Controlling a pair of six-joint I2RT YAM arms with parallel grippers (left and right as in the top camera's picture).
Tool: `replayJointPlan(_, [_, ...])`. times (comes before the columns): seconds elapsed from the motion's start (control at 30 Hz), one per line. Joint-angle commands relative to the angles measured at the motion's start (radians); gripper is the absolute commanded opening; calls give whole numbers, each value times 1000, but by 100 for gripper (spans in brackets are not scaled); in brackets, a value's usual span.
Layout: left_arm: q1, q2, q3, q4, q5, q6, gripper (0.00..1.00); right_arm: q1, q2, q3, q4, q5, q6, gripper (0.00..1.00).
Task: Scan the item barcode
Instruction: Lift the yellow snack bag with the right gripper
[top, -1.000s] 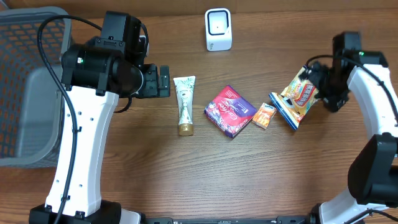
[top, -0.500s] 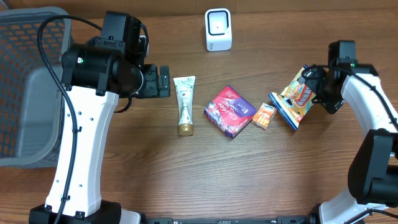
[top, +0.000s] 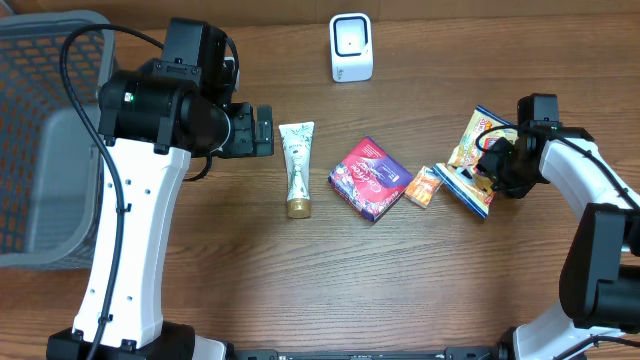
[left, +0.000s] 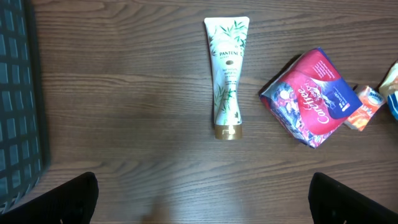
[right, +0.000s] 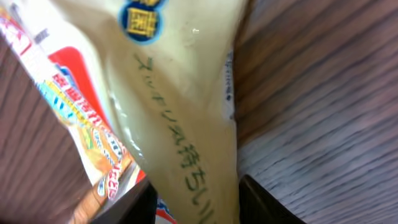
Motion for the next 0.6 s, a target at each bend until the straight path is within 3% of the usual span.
replayJointPlan(0.0, [5,1,0,2,-13,-14,100,-2,0,19,-13,-98,-75,33])
replayJointPlan(0.2, [5,1,0,2,-13,-14,100,5,0,22,-36,-171,-121,10])
replayJointPlan(0.57, [5,1,0,1,-13,-14,100,146,-3,71,-107,-174,-164,4])
